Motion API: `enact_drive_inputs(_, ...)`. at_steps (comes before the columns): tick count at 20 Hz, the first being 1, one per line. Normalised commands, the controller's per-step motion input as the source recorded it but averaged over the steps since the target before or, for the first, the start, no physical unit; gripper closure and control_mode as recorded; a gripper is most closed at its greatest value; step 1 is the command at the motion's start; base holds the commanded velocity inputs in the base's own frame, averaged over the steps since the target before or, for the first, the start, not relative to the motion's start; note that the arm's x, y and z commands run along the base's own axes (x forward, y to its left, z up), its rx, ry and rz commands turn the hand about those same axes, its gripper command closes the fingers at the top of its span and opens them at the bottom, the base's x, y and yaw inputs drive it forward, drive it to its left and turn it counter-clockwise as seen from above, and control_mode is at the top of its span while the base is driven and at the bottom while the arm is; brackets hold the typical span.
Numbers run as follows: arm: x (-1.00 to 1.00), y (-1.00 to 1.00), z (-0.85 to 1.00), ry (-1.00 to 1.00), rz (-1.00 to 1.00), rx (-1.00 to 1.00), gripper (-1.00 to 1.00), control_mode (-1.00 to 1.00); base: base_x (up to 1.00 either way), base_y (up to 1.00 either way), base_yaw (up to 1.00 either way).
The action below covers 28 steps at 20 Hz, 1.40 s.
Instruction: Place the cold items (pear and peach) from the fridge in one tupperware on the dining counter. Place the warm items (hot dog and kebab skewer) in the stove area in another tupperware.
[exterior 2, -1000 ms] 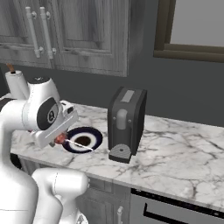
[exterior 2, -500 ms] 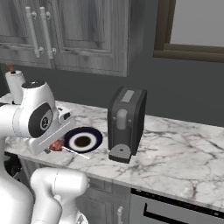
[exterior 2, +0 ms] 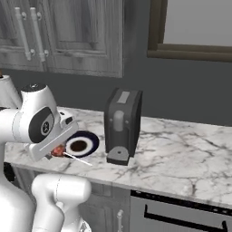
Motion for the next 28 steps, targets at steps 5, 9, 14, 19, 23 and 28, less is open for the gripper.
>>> enact_drive_inputs(5, 0.0, 0.0, 0.0, 0.0, 0.0, 0.0, 1.0, 1.0, -0.04, -0.01, -0.52)
enact_drive_inputs(9, 0.0, 0.0, 0.0, 0.0, 0.0, 0.0, 1.0, 1.0, -0.08, -0.02, -0.84)
enact_drive_inputs(14, 0.0, 0.0, 0.0, 0.0, 0.0, 0.0, 1.0, 1.0, 0.01, 0.01, -0.94)
enact_drive_inputs(19, 0.0, 0.0, 0.0, 0.0, 0.0, 0.0, 1.0, 1.0, 0.08, 0.1, -0.9)
enact_drive_inputs(23, 0.0, 0.0, 0.0, 0.0, 0.0, 0.0, 1.0, 1.0, 0.14, 0.37, -0.78)
enact_drive_inputs(28, 0.0, 0.0, 0.0, 0.0, 0.0, 0.0, 1.0, 1.0, 0.35, 0.39, -0.63)
